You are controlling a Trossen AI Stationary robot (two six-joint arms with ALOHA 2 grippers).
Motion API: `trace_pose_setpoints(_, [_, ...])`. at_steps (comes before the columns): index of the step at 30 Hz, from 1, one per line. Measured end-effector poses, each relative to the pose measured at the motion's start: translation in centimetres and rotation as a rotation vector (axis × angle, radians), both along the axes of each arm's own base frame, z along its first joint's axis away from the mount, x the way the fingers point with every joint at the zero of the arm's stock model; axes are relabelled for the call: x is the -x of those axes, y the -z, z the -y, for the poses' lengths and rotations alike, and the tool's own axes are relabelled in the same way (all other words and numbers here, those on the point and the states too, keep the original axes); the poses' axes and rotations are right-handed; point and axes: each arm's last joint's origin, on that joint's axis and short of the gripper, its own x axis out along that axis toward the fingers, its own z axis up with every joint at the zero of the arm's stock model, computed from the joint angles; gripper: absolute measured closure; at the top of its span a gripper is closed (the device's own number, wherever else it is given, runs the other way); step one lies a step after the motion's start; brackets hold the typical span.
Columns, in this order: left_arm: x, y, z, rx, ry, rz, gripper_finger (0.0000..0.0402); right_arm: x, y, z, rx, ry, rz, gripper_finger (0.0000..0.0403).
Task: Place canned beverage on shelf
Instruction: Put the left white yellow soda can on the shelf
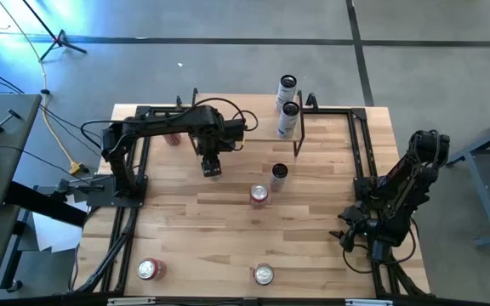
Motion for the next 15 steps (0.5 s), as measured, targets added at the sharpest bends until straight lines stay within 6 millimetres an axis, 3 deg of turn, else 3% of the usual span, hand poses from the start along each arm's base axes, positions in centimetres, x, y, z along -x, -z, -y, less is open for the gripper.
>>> trace_pose_setpoints(5, [0.4, -1.5, 0.0, -0.031, -0.051, 0.047, 0.0125, 0.0, 0.0, 0.0, 0.000, 0.000, 0.000, 0.0064])
trace_pose_setpoints(9, [0.9, -4.0, 0.4, -0.082, -0.113, 0.116, 0.0125, 0.0, 0.0, 0.0, 0.000, 0.000, 0.000, 0.0064])
trace_pose_setpoints(15, [2.3, -7.3, 3.8, -0.130, -0.316, 0.233, 0.0125, 0.0, 0.0, 0.0, 0.000, 0.000, 0.000, 0.0064])
